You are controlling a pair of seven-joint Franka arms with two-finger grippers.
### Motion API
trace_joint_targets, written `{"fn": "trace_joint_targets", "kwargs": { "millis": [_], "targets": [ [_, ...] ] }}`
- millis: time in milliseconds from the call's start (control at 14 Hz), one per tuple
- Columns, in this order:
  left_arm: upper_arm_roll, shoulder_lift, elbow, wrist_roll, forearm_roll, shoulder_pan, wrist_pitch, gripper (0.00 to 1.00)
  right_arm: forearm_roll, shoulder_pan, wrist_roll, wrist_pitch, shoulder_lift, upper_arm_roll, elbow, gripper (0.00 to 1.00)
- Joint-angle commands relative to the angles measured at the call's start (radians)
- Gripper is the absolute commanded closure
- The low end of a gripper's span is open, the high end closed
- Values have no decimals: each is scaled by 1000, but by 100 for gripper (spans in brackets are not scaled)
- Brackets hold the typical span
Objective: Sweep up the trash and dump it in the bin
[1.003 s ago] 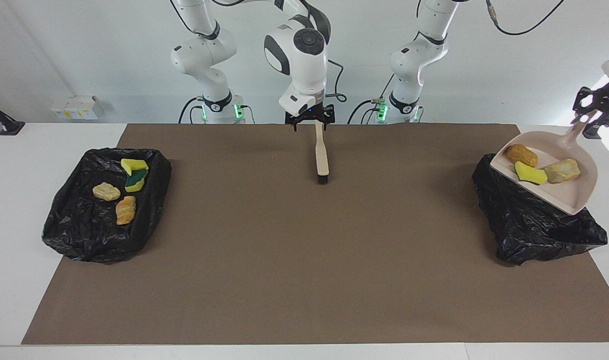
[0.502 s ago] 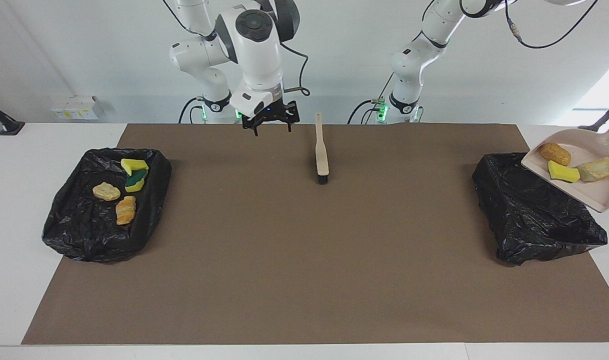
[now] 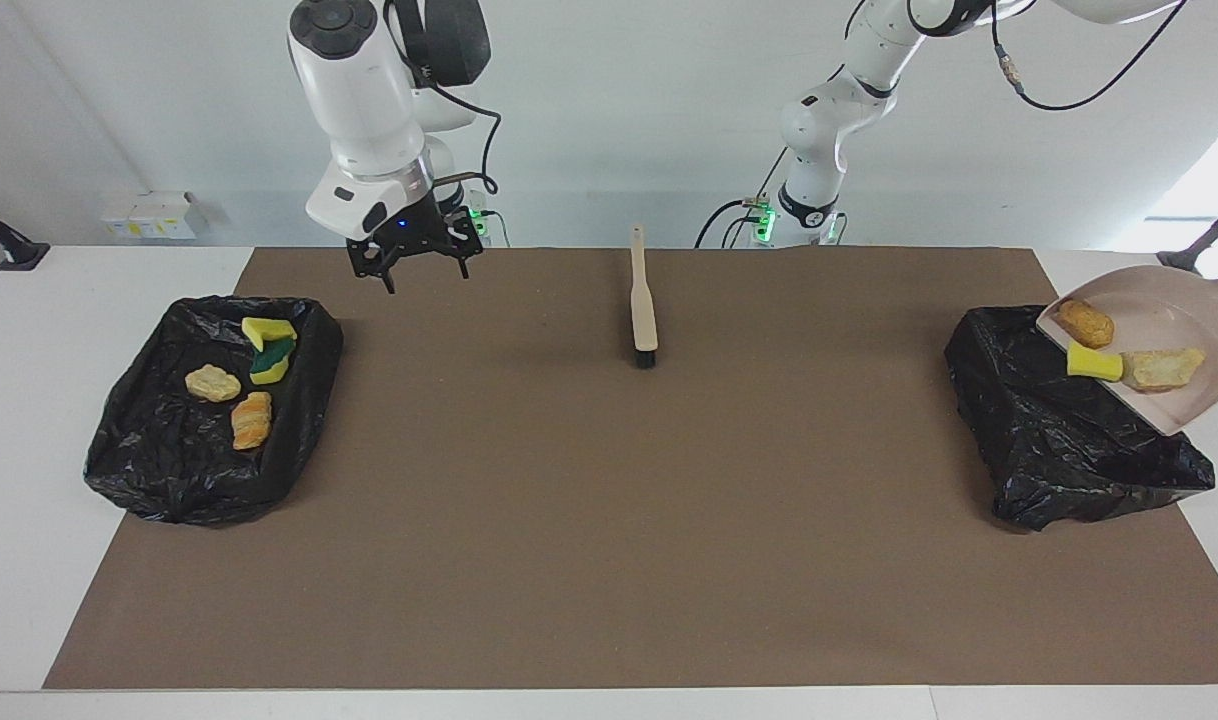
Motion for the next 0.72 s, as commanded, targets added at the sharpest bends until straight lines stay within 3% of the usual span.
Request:
{"fn": "trace_joint_targets", "kwargs": {
  "millis": [0, 358, 645],
  "targets": [
    [10, -69, -108, 18, 35, -12, 78, 100, -44, -48, -34, -28, 1, 14, 33, 0],
    [10, -101, -179, 18, 119, -43, 149, 100, -33, -127, -23, -37, -4, -18, 50, 0],
    [10, -112, -224, 19, 251, -95, 213, 100, -24, -128, 25, -66, -25, -67, 56, 0]
  ]
}}
